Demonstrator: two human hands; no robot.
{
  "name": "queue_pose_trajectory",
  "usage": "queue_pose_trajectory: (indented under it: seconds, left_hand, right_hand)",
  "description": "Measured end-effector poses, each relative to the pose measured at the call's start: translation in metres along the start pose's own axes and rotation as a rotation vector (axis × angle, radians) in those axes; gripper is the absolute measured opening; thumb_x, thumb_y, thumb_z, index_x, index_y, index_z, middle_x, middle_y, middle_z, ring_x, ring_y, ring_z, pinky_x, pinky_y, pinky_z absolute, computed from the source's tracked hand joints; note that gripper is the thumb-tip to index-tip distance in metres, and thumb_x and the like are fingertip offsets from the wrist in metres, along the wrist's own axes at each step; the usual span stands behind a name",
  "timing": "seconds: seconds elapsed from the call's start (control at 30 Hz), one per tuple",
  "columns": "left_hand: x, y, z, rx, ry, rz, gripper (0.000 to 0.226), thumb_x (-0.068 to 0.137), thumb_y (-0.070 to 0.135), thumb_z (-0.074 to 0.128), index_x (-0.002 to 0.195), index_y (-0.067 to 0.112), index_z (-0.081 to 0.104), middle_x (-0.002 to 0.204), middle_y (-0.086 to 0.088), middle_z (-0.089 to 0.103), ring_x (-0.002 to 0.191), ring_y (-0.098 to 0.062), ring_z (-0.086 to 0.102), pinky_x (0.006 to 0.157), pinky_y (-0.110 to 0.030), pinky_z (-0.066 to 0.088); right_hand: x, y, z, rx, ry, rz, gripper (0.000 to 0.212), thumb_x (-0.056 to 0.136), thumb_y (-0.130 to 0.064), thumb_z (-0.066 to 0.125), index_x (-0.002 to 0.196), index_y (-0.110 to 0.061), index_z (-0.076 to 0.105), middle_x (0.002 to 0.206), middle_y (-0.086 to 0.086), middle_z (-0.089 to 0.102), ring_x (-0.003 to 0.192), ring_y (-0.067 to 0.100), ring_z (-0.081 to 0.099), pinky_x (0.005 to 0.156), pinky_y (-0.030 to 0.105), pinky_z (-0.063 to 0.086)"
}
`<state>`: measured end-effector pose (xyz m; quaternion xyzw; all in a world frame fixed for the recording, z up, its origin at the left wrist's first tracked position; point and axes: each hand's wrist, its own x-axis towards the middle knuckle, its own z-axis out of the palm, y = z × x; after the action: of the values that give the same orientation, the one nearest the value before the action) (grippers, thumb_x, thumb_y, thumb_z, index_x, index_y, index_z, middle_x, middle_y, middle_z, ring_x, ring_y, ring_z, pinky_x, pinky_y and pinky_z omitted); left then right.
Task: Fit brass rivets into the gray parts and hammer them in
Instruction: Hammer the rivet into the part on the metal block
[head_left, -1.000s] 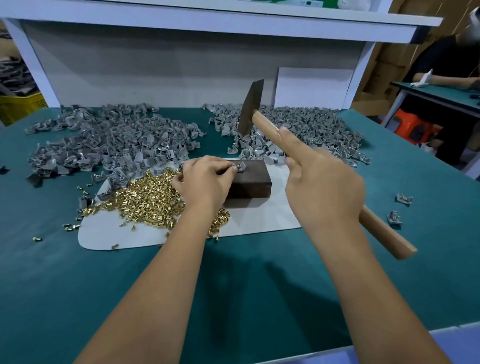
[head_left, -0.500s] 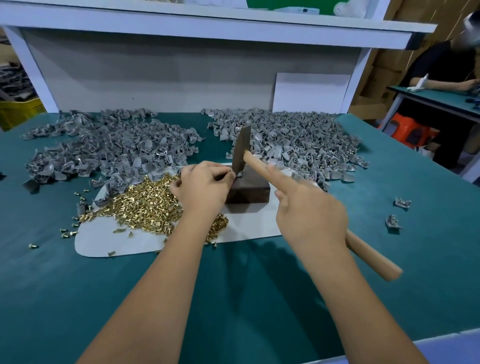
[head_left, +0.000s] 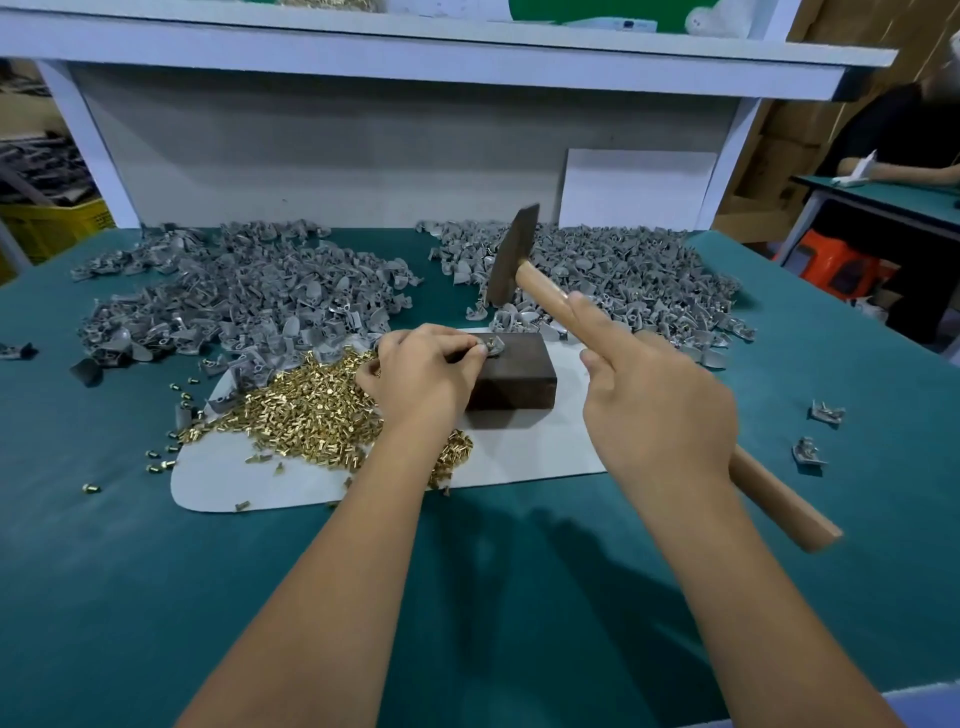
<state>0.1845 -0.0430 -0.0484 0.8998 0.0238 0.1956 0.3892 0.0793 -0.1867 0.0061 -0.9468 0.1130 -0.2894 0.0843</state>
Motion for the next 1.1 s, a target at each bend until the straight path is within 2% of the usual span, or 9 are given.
queue_pose_trajectory:
  seconds: [0.13,0.33,0.4,0.5,0.6,0.7,0.8,0.93,1.1]
  left_hand:
    - [0.001,-0.001,-0.001,-0.055,-0.014,-0.009,0.011,0.086,0.048,0.070,0.091,0.041,0.077,0.089,0.031,0.055,0.123,-0.011,0.040,0.088,-0.035,0.013]
    - [0.001,0.000,0.000,0.006,0.009,-0.012,0.014,0.086,0.051,0.068,0.087,0.041,0.077,0.105,0.027,0.067,0.124,-0.010,0.043,0.091,-0.038,0.015]
    - [0.000,-0.002,0.000,-0.014,0.007,0.011,0.012,0.088,0.049,0.068,0.088,0.042,0.077,0.105,0.026,0.067,0.123,-0.011,0.043,0.085,-0.035,0.013]
    - [0.000,-0.003,0.000,-0.051,-0.016,0.015,0.011,0.088,0.048,0.067,0.090,0.043,0.077,0.101,0.029,0.062,0.122,-0.012,0.041,0.077,-0.032,0.009]
    - [0.000,0.000,-0.001,-0.043,-0.011,-0.025,0.011,0.088,0.050,0.067,0.084,0.044,0.076,0.096,0.030,0.059,0.122,-0.010,0.040,0.085,-0.033,0.012]
    - [0.001,-0.001,0.000,-0.022,-0.029,-0.019,0.013,0.089,0.051,0.065,0.086,0.044,0.075,0.106,0.029,0.064,0.123,-0.009,0.036,0.093,-0.038,0.016]
    - [0.000,-0.002,-0.002,-0.001,-0.047,0.005,0.015,0.091,0.052,0.062,0.092,0.045,0.076,0.113,0.028,0.063,0.124,-0.011,0.034,0.091,-0.039,0.016]
    - [0.000,0.000,-0.003,-0.015,-0.047,-0.005,0.014,0.090,0.051,0.063,0.090,0.045,0.075,0.105,0.030,0.062,0.124,-0.011,0.037,0.091,-0.039,0.015]
    - [0.000,-0.001,-0.002,-0.041,-0.027,0.010,0.011,0.089,0.049,0.066,0.086,0.045,0.076,0.093,0.032,0.057,0.123,-0.012,0.042,0.093,-0.041,0.017]
  right_hand:
    - [-0.005,0.000,0.007,-0.003,-0.169,-0.063,0.052,0.097,-0.033,0.043,0.137,-0.059,0.022,0.095,-0.002,0.059,0.074,0.027,0.054,0.057,0.032,0.032]
    - [-0.001,-0.003,0.005,0.040,-0.038,0.011,0.049,0.096,-0.033,0.046,0.135,-0.059,0.030,0.078,-0.005,0.045,0.062,0.022,0.037,0.051,0.031,0.026]
    - [-0.003,0.000,0.006,-0.013,-0.067,0.008,0.053,0.096,-0.032,0.044,0.136,-0.059,0.023,0.077,-0.005,0.042,0.062,0.022,0.036,0.049,0.030,0.023]
    - [-0.005,0.001,0.006,-0.073,-0.157,-0.025,0.054,0.096,-0.031,0.043,0.136,-0.059,0.019,0.088,-0.003,0.054,0.066,0.021,0.037,0.052,0.030,0.027]
    - [-0.002,0.000,0.004,-0.053,-0.090,-0.003,0.053,0.097,-0.030,0.045,0.136,-0.059,0.025,0.078,-0.004,0.046,0.058,0.021,0.035,0.048,0.028,0.024]
    - [-0.007,0.001,0.005,-0.030,-0.055,0.012,0.054,0.096,-0.029,0.045,0.138,-0.057,0.026,0.076,-0.005,0.041,0.057,0.019,0.032,0.046,0.027,0.019]
    - [-0.010,0.004,0.007,-0.051,-0.180,-0.010,0.052,0.098,-0.031,0.041,0.137,-0.059,0.021,0.091,-0.002,0.054,0.067,0.023,0.043,0.052,0.031,0.026]
    - [-0.003,0.005,0.002,-0.021,-0.091,0.049,0.050,0.097,-0.030,0.043,0.135,-0.058,0.026,0.075,-0.006,0.039,0.061,0.021,0.036,0.046,0.029,0.020]
    - [-0.008,0.002,0.006,-0.065,-0.153,-0.044,0.061,0.096,-0.026,0.042,0.136,-0.057,0.007,0.088,-0.003,0.051,0.067,0.022,0.037,0.053,0.031,0.028]
